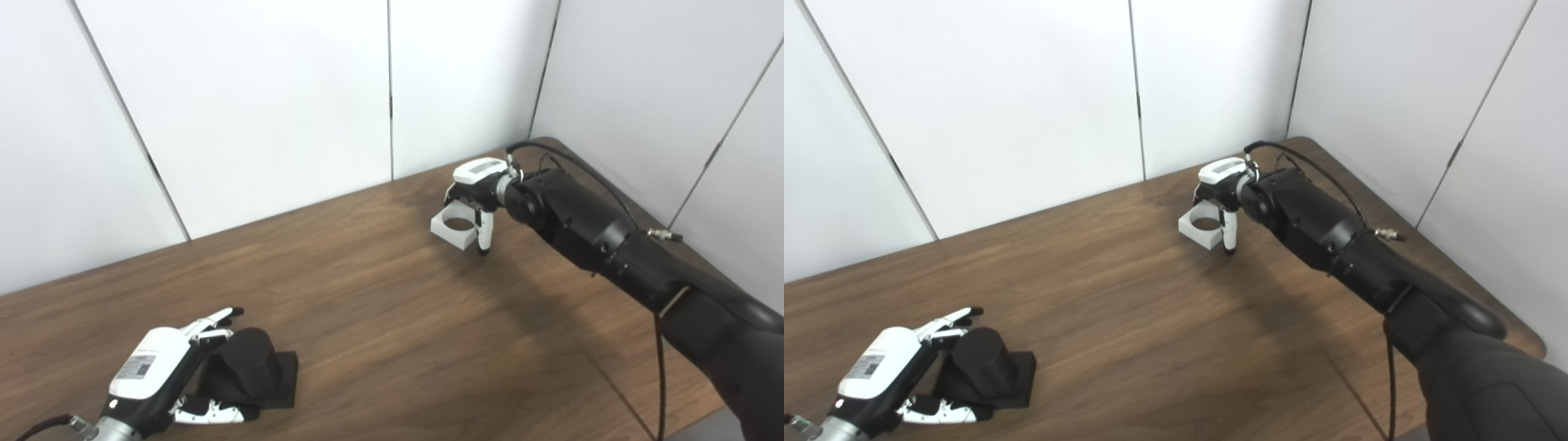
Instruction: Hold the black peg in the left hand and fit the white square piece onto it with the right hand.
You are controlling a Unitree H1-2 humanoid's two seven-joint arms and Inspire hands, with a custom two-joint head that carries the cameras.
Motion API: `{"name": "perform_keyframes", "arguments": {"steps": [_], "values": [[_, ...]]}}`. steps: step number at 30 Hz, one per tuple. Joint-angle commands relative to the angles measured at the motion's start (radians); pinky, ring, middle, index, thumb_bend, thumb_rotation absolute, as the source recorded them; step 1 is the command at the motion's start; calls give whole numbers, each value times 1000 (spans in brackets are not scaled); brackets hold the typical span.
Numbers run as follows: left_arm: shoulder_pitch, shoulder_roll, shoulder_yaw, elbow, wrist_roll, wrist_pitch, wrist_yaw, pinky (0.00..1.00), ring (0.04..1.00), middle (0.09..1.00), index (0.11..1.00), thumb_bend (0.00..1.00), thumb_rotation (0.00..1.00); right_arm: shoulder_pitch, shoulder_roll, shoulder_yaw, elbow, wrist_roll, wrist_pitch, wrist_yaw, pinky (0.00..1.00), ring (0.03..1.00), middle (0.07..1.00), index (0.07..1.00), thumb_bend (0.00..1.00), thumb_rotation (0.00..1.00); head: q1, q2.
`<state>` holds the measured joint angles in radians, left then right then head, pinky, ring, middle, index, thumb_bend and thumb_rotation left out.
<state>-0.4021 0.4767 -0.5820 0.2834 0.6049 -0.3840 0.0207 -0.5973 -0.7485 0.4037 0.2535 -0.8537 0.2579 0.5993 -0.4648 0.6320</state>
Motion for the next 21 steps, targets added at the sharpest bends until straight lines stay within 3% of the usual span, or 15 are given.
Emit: {"name": "perform_keyframes", "arguments": {"steps": [1,8,21], "values": [[83,13,-65,27,20,0,-161,668,827,899,491,524,59,-72,-52,-13,-23,-22,-20,11,695,829,881,792,710,0,0,1],[85,12,-65,32,21,-1,-159,681,836,901,491,524,59,-68,-50,-16,-19,-18,-28,15,738,840,883,789,732,0,2,5],[87,12,-64,20,18,9,-169,684,839,905,491,524,59,-45,-22,-33,7,-3,-52,-34,697,819,862,745,786,22,5,10]]}}
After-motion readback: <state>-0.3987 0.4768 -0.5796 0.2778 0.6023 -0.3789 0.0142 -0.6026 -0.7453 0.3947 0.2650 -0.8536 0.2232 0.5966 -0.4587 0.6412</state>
